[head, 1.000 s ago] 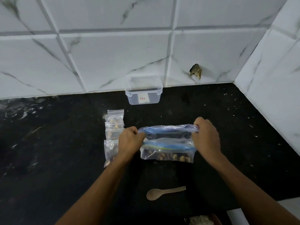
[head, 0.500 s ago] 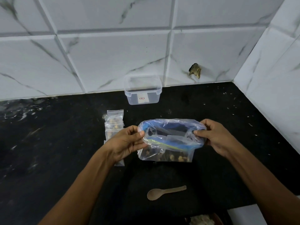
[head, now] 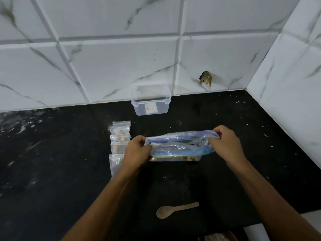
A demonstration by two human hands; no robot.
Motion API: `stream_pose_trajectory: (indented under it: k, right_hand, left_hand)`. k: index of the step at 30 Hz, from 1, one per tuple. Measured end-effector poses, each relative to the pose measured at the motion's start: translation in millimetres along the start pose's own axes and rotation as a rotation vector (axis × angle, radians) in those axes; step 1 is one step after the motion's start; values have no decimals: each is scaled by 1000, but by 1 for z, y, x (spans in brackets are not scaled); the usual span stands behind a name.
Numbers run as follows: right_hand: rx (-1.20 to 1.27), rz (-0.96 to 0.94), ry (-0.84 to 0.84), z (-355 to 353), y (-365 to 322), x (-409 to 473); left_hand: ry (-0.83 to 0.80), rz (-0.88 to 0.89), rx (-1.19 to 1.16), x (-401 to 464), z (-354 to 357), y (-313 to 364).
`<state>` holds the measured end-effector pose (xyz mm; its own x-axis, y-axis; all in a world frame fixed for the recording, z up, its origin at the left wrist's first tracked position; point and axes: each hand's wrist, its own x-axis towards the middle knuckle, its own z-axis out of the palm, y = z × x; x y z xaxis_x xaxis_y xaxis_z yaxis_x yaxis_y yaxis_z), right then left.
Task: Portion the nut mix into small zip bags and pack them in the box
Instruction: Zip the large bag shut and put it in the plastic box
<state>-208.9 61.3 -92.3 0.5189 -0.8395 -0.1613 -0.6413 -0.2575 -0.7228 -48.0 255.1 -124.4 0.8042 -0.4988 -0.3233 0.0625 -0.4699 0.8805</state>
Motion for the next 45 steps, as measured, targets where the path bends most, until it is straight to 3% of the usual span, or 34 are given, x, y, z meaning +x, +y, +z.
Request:
stream_pose_trajectory:
  k: [4,8,12,14,17,20,22,24,26,30,34,37,41,45]
  right_hand:
    - [478,125,-286,-3,0,2]
    - [612,119,-294,-6,-2,5]
    - [506,79,-140,-1,-3,10]
    - [373,-46,-16,0,-2,12]
    - [-76,-355,220,-3,-3,9]
    - [-90,-455,252,3,-9,-2]
    - [117,-325,101,5,-13,-4]
    - [410,-130,-104,5,-13,-2]
    - [574,12,-207,1,-8,3]
    - [607,187,-215,-6,-5,5]
    - [613,210,-257,-1,-10,7]
    - [606,231,-300,2,-12,9]
    - [410,136,-141,-1,-11,11]
    - [-276,-163,264,-3,-7,10]
  left_hand:
    - [-195,-74,-306,1,-9,8]
    - [-336,-143,-474,2,-14,18]
    - [-322,6,-231,7,-15,23]
    - [-239,36,-143,9,-14,24]
    - [-83,34,-65,14,-11,22]
    - [141,216,247,14,0,20]
    - [190,318,295,8,10,22]
    - [174,297,262,6,14,23]
    - [104,166,150,10,10,21]
    - [-201,-112,-260,13,-2,11]
    - [-169,23,47,14,-2,7]
    - [-112,73,72,13,0,8]
    - [-134,45,9,14,-3,15]
    - [-27,112,172,19,-7,23]
